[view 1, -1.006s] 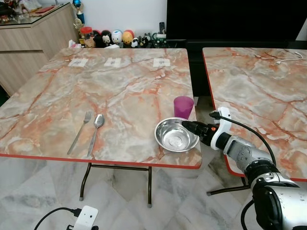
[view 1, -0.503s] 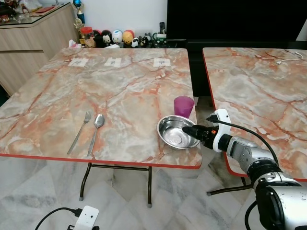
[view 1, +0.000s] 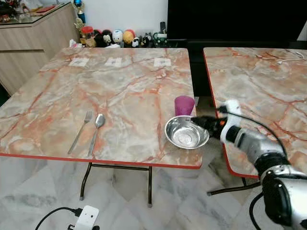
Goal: Setting the table
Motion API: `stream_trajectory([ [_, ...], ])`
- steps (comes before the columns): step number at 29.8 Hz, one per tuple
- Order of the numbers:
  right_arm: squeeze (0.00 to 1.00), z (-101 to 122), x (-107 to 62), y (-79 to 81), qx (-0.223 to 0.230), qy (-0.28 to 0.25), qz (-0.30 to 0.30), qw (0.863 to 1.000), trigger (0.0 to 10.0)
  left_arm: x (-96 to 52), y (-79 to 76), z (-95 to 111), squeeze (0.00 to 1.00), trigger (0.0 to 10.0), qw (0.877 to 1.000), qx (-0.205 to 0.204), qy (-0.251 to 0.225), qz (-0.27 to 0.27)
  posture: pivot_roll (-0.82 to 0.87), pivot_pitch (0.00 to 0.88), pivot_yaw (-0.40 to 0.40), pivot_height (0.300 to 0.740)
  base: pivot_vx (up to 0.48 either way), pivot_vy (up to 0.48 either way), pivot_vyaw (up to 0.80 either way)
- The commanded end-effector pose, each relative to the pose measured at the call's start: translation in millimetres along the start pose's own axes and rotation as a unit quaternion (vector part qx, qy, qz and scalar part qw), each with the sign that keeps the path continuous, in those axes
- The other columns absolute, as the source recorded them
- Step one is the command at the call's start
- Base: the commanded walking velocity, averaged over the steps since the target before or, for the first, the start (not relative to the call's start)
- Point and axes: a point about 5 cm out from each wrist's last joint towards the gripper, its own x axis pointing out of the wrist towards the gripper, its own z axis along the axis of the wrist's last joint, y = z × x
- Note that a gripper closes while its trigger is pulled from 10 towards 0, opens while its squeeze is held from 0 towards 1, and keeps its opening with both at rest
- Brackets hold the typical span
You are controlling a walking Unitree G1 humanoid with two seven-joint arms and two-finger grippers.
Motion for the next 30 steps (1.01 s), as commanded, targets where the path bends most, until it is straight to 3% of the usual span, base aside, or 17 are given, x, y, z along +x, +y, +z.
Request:
stream_trajectory([
  [1, 0.00, 13, 1.8, 4.4, -0.009, -0.020, 0.013, 1.000, 10.0, 0.6, -3.1, -1, 0.00, 10.0, 1.000, 0.004, 0.007, -0.009, 0.00, 0.000, 0.019, 0.740, 0.000, 0.000, 0.00],
  [6, 0.00, 13, 0.9, 5.0, -0.025, 0.009, 0.021, 0.999, 10.0, 1.6, -3.8, 2, 0.00, 10.0, 1.000, 0.006, 0.005, -0.013, -0.02, 0.000, 0.019, 0.740, 0.000, 0.000, 0.00],
  [10, 0.00, 7, -5.2, -3.4, -0.040, 0.040, -0.001, 0.998, 10.0, 1.6, -3.9, 2, 0.00, 10.0, 1.000, 0.007, 0.006, -0.016, -0.02, 0.000, 0.019, 0.740, 0.000, 0.000, 0.00],
  [15, 0.00, -3, -12.3, -13.0, -0.026, 0.057, -0.030, 0.998, 10.0, 1.0, -4.9, -1, 0.00, 10.0, 1.000, 0.005, 0.014, -0.020, -0.04, 0.000, 0.016, 0.740, 0.000, 0.000, 0.00],
  [29, 0.00, -26, -12.0, -14.8, 0.010, 0.082, -0.047, 0.995, 10.0, -0.1, -6.1, -6, 0.00, 10.0, 0.999, 0.005, 0.025, -0.024, -0.03, 0.000, 0.015, 0.740, 0.000, 0.000, 0.00],
  [30, 0.00, -27, -11.7, -14.5, 0.011, 0.082, -0.047, 0.995, 4.8, -0.1, -6.2, -6, 0.00, 10.0, 0.999, 0.006, 0.025, -0.024, -0.03, 0.000, 0.015, 0.740, 0.000, 0.000, 0.00],
])
